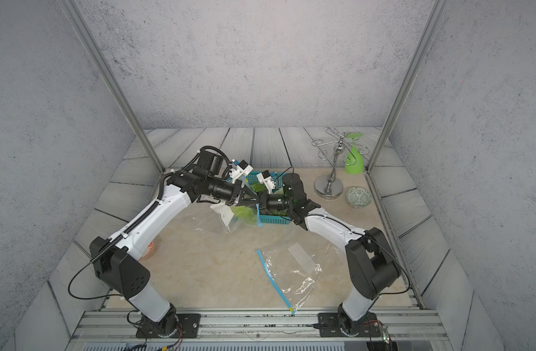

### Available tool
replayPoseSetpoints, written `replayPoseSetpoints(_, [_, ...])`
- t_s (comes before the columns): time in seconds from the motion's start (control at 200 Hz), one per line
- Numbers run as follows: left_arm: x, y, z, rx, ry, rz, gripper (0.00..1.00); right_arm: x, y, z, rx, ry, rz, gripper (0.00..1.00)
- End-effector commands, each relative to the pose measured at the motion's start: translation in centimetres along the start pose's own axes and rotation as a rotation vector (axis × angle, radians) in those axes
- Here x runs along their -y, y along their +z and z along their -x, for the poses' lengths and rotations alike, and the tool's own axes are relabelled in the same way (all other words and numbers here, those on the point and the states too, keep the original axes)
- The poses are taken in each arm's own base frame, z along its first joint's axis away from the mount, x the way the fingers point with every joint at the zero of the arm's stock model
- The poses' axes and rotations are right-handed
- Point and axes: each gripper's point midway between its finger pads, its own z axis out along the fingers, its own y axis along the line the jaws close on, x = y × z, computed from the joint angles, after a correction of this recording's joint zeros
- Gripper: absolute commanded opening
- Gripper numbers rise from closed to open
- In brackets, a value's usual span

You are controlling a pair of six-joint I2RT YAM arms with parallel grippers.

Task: Put the chinese cabbages into a zipper bag and zip it
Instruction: Place the Chinese cabbage in the zipper food storage bag, then adjust the zipper food storage bag at the center of the board.

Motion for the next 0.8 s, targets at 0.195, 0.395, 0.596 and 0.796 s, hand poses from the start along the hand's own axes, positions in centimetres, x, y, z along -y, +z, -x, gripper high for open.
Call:
replayPoseSetpoints(0.195, [-2.8, -2.1, 2.0, 0.133, -0.043, -0.003, 0.0, -0.7, -2.4, -0.3, -0.033, -0.035, -0.064, 0.6])
replayPoseSetpoints(0.395, [-5.0, -1.5, 2.3, 0.155, -0.076, 0.009, 0.0, -1.8, -6.5, 0.8, 0.021, -0.051, -0.117, 0.66])
replayPoseSetpoints(0.596, [-5.6, -1.3, 2.9, 0.173, -0.083, 0.016, 0.0, -1.5, -11.1, 0.8, 0.091, -0.077, -0.285, 0.66])
replayPoseSetpoints(0.796, [-5.9, -1.1, 3.0, 0.178, -0.091, 0.015, 0.0, 2.6, -15.5, -1.9, 0.188, -0.054, -0.592, 0.55])
